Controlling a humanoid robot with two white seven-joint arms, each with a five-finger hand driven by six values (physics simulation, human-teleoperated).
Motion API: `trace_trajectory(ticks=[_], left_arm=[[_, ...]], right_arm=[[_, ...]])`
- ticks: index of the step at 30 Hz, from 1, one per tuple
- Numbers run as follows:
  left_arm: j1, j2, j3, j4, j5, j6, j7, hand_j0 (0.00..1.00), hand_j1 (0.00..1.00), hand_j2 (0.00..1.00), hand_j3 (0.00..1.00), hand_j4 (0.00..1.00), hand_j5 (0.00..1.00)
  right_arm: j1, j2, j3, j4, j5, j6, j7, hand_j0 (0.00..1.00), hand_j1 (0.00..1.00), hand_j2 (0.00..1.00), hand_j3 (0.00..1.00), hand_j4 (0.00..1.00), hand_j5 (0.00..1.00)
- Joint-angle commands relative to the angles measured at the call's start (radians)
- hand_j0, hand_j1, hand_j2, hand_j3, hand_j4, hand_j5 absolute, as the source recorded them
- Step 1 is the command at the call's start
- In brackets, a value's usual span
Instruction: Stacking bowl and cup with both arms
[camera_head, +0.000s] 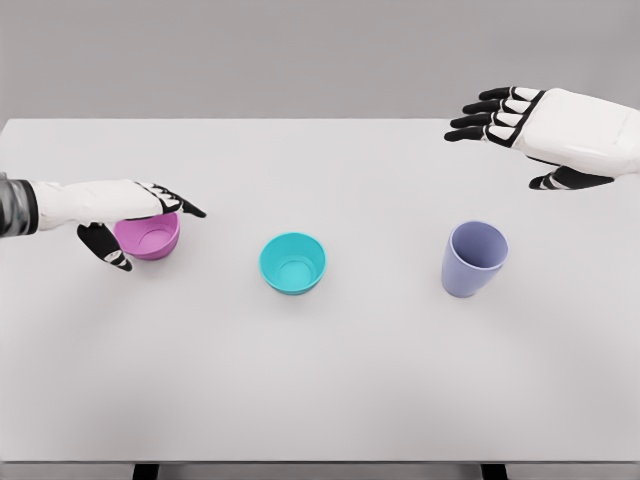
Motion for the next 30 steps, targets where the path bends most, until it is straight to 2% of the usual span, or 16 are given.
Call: trace_trajectory(ticks=[1,13,17,24,30], left_arm=[[0.000,-0.003,-0.002,0.018,-0.006,-0.001,0.000,1.00,1.00,1.00,1.00,1.00,1.00],[-0.005,-0.024,-0.002,0.048,-0.067,-0.017,0.000,1.00,1.00,1.00,1.00,1.00,1.00],[-0.008,-0.024,-0.002,0.051,-0.117,-0.078,0.000,1.00,1.00,1.00,1.00,1.00,1.00],[-0.012,-0.046,0.001,0.067,-0.179,-0.080,0.000,1.00,1.00,1.00,1.00,1.00,1.00],[-0.020,-0.063,0.004,0.089,-0.187,-0.080,0.000,1.00,1.00,1.00,1.00,1.00,1.00]], right_arm=[[0.000,0.000,0.000,0.000,-0.005,0.003,-0.001,1.00,1.00,1.00,1.00,1.00,1.00],[0.003,-0.003,0.000,0.000,-0.005,0.003,-0.001,1.00,1.00,1.00,1.00,1.00,1.00],[0.005,-0.003,0.000,0.000,-0.005,0.003,-0.001,1.00,1.00,1.00,1.00,1.00,1.00],[0.008,-0.003,-0.001,0.000,-0.005,0.003,-0.001,1.00,1.00,1.00,1.00,1.00,1.00],[0.009,-0.004,0.000,0.000,-0.005,0.003,-0.001,1.00,1.00,1.00,1.00,1.00,1.00]])
